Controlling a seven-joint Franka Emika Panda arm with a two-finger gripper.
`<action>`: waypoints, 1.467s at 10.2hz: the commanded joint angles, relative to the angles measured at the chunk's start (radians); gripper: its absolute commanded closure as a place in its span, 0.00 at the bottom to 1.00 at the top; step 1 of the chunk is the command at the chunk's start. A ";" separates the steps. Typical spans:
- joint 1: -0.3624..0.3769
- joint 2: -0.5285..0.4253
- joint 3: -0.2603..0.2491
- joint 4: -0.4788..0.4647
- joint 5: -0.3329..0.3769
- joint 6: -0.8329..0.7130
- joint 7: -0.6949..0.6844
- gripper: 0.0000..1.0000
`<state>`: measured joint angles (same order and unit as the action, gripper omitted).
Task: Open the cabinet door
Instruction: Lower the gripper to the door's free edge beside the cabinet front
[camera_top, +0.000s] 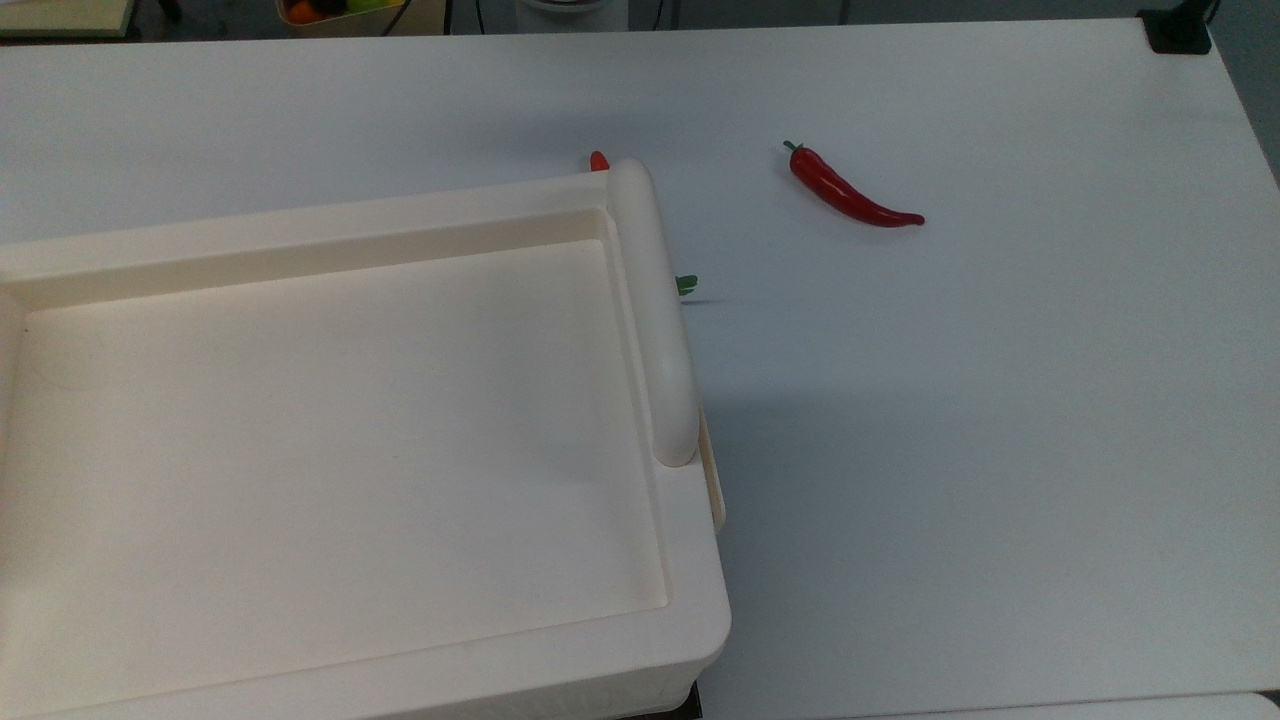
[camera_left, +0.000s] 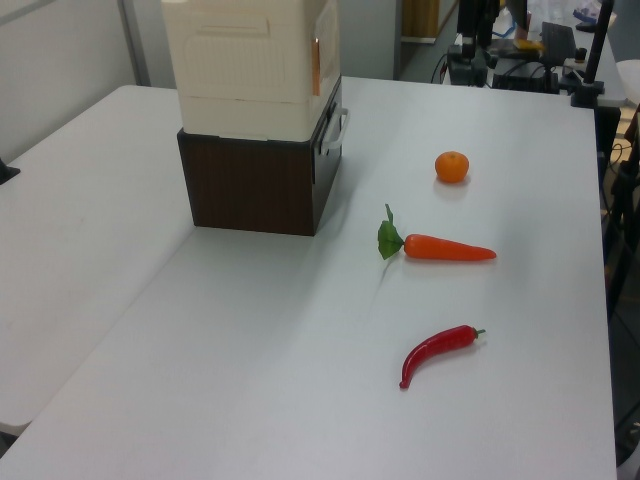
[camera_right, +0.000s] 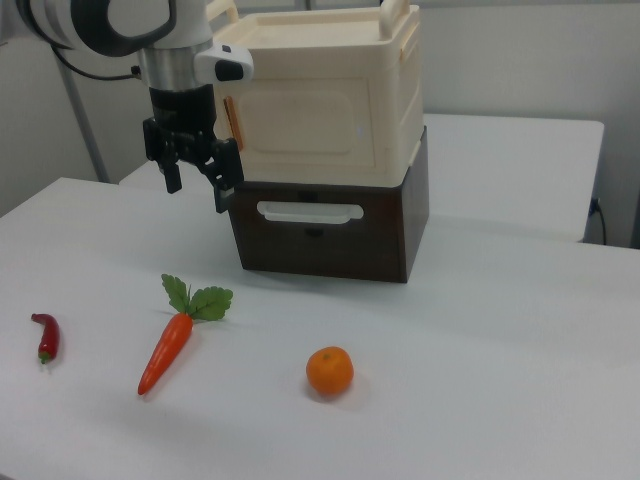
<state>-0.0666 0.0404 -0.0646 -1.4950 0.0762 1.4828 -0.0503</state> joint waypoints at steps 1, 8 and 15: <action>0.008 0.013 -0.003 0.012 0.043 0.034 -0.126 0.00; 0.125 0.131 0.006 0.001 0.126 0.621 -0.050 0.00; 0.183 0.236 0.039 0.012 0.056 0.909 0.021 0.28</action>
<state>0.1002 0.2569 -0.0239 -1.4956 0.1743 2.3422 -0.0619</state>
